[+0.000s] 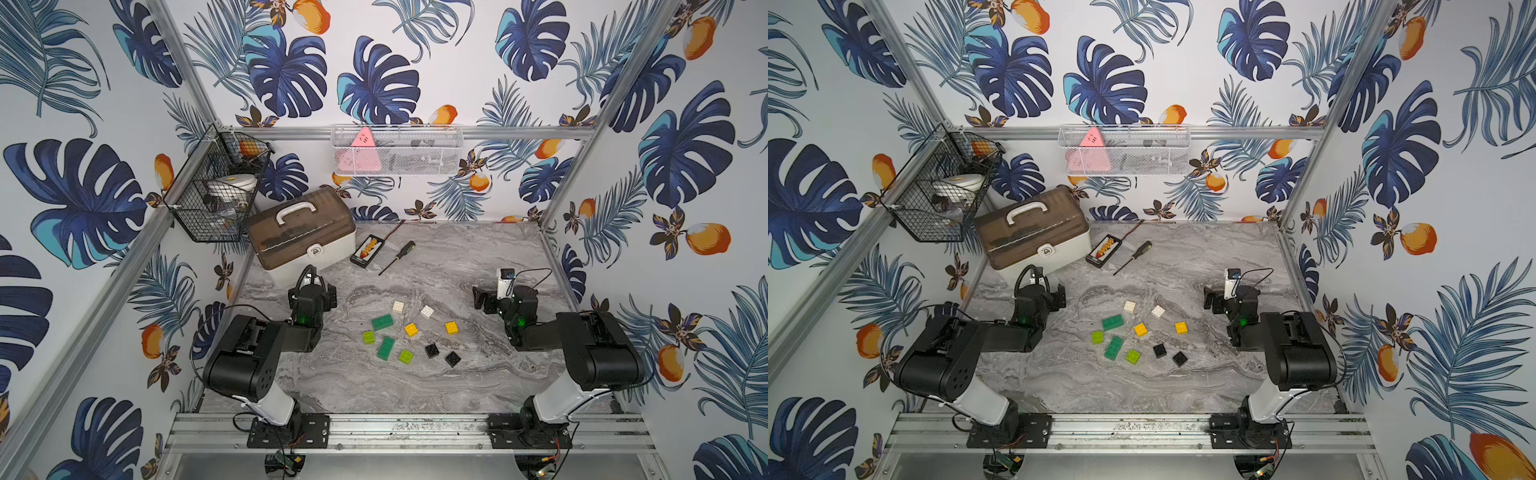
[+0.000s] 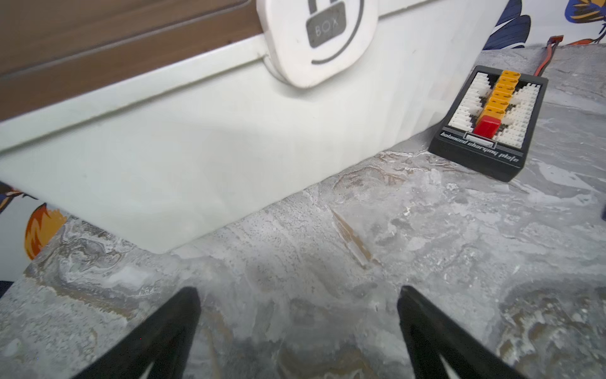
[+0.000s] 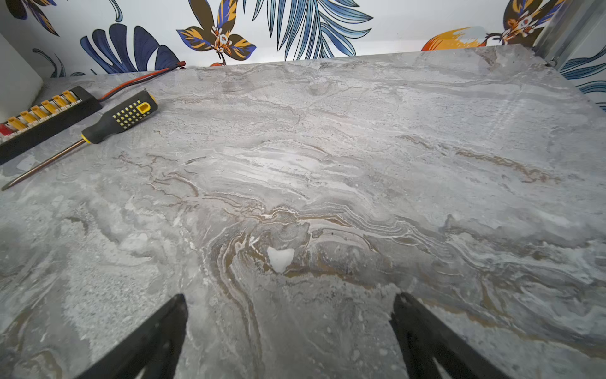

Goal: Assemble a giraffe with lego
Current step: Pick up the lego brick from the center of the board.

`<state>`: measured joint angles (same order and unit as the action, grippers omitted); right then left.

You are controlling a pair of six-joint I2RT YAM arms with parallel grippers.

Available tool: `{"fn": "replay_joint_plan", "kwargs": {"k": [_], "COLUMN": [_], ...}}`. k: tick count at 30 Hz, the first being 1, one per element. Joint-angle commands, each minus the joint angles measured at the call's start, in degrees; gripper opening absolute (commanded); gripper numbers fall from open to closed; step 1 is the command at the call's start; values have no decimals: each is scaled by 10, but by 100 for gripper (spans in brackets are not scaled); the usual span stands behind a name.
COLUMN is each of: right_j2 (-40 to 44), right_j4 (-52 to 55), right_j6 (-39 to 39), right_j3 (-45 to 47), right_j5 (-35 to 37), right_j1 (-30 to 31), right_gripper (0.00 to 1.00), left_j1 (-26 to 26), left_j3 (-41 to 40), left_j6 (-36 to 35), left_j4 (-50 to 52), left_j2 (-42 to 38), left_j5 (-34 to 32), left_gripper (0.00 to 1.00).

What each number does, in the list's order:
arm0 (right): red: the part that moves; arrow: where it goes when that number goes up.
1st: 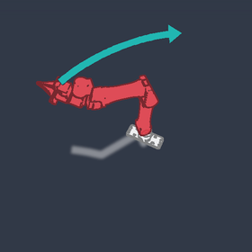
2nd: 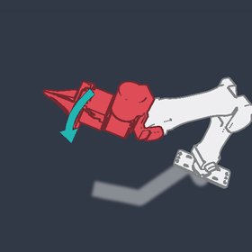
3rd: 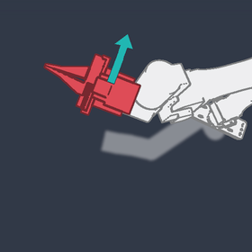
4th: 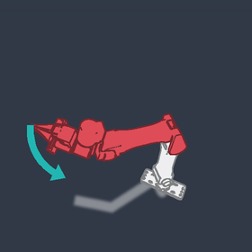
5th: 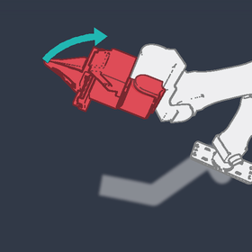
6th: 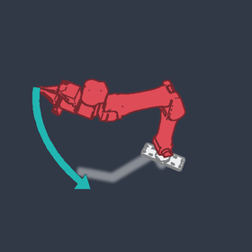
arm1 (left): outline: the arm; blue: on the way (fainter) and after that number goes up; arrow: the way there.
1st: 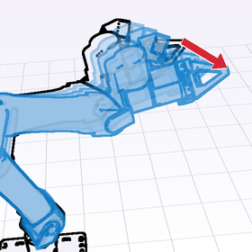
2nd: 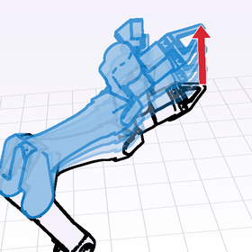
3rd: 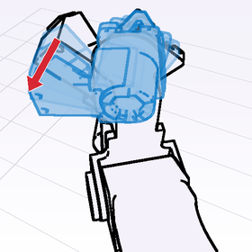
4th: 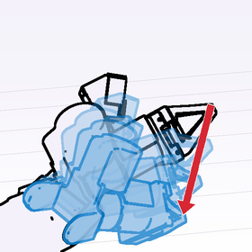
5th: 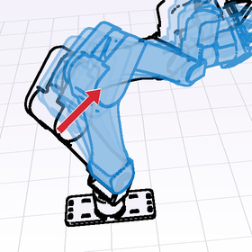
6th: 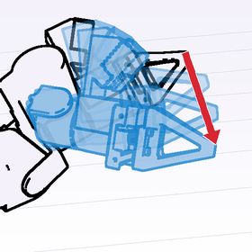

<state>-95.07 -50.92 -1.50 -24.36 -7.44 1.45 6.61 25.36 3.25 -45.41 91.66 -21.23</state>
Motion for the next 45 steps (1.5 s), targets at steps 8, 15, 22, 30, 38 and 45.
{"fn": "replay_joint_plan", "kwargs": {"k": [8, 15, 22, 30, 38, 45], "right_j2": [1, 1, 0, 28, 165, 172], "right_j4": [-16, -15, -16, 28, 374, 778], "right_j6": [-3, -2, -1, 40, 124, 240], "right_j3": [1, 1, 1, -15, -130, -281], "right_j5": [0, 0, 0, 88, 148, 81], "right_j1": [0, 0, 0, 0, 8, 39], "right_gripper": [100, 100, 100, 100, 100, 100], "left_j1": [0, 0, -2, -2, 29, 112], "left_j3": [-1, -1, 3, 52, 245, 348], "left_j6": [-3, -4, -4, 4, 142, 220], "left_j4": [-22, -23, -19, 130, 580, 815], "left_j2": [-2, -1, 2, -65, -167, -176], "left_j5": [-6, -6, -5, -15, -27, 45], "left_gripper": [99, 99, 99, 99, 99, 99]}}
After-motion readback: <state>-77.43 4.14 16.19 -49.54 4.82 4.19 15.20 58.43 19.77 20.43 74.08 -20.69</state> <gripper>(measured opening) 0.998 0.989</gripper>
